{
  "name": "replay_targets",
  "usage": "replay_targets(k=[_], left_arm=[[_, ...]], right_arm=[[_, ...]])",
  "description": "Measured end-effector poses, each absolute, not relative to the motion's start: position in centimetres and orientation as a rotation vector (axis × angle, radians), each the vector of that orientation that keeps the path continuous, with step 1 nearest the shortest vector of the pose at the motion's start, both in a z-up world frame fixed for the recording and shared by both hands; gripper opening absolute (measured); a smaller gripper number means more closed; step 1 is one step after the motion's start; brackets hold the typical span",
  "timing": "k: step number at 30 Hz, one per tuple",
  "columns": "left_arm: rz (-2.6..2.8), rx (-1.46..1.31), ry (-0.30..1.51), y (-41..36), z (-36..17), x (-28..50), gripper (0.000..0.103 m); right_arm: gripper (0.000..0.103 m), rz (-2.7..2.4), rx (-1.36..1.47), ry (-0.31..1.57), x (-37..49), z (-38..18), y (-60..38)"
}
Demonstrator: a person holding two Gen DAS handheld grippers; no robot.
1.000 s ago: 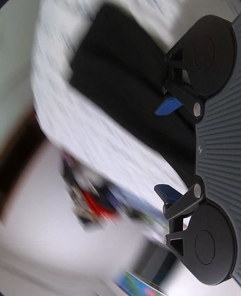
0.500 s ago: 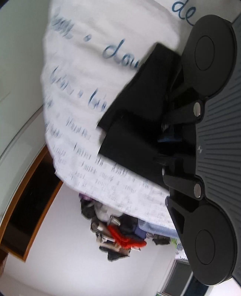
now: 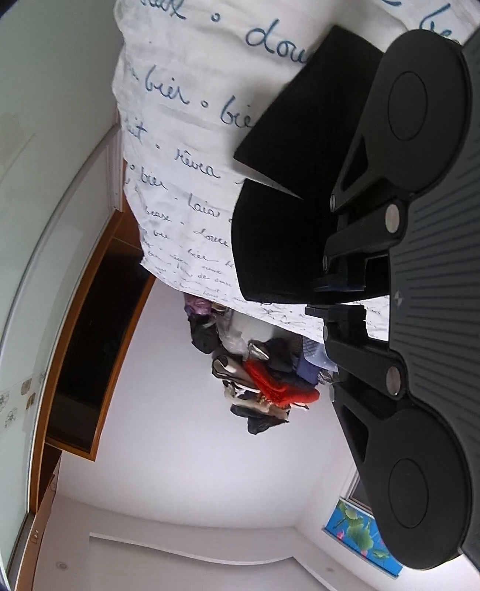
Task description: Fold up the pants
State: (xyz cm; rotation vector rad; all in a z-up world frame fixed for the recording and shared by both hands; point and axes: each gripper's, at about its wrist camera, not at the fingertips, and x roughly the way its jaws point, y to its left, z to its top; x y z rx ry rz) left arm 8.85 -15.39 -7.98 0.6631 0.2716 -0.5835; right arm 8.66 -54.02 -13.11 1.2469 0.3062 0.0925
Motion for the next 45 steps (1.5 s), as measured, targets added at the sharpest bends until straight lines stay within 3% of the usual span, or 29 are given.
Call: replay_targets(k=[14,19,29,33,39,45], left_arm=[[-0.683,0.839,0.422,-21.4,-11.3,11.8,0.06],[-0.722,0.826,0.482,-21.5,-10.9,12.7,0.011],[-0.726,0.742,0.422,-20.6,-8.3,12.2,0.009],[-0.702,0.708,0.388,-20.4,-7.0,12.9,0.009],[-0.66,0.537,0.354,-18.1,-2.6,13.9,0.009],[-0.677,0.566,0.415,-18.5,-4.1,14.0,0.009]], right_arm=[[0.007,0.039,1.303,0.391,8.0,-16.6,-54.5],[0.007,-0.018,1.335,0.444,7.7,-18.0,-54.8],[0.009,-0.037,1.342,0.496,8.1,-19.1,-54.2],[0.006,-0.006,1.366,0.408,8.8,-18.6,-54.7],[0.006,0.135,1.311,0.219,7.2,-12.9,-55.8],[0.006,0.122,1.321,0.311,7.5,-14.2,-55.7]])
